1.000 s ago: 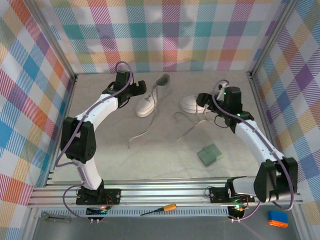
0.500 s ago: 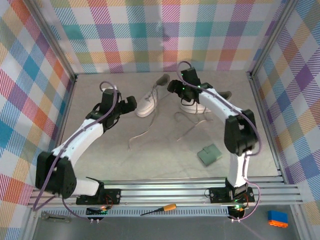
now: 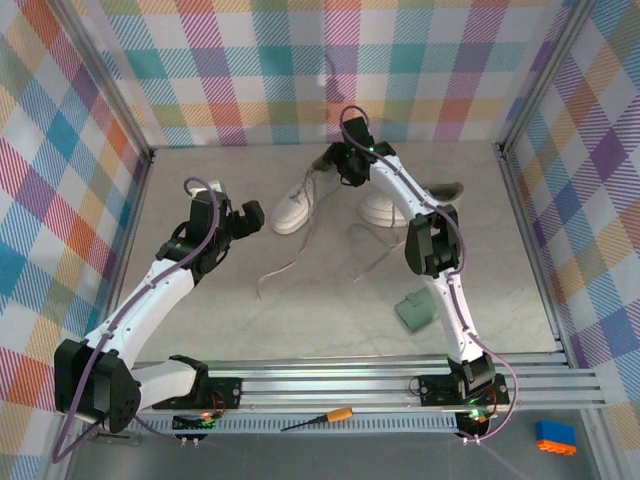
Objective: Tie the shoes
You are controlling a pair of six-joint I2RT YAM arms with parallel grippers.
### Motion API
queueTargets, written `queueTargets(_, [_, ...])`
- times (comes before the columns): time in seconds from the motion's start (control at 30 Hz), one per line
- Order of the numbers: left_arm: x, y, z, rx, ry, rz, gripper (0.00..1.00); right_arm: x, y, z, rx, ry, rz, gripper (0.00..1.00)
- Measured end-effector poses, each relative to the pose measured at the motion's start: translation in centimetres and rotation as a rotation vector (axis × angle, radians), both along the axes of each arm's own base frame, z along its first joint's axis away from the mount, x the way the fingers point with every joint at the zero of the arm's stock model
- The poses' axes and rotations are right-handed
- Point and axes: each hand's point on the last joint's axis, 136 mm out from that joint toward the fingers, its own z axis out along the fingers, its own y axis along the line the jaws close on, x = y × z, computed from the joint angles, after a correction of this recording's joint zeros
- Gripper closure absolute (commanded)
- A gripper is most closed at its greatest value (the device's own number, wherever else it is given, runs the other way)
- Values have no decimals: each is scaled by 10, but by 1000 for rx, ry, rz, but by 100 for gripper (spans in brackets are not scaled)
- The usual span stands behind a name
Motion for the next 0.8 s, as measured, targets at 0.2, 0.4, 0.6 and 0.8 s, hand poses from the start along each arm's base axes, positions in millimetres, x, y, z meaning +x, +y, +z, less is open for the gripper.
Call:
queueTargets(0.2, [-5,2,-8,10,28,1,0,3,7,-17,-2,23,8,29])
queueTargets(0.4, [-5,3,-8,12,28,4,0,10,17,-34,9,27,42,44])
queueTargets(0.6, [-9,4,-16,18,43,4,0,10,21,-35,21,26,65,66])
queueTargets(0.8, [-14,5,-18,11,44,8,0,9,21,-33,14,21,82,86])
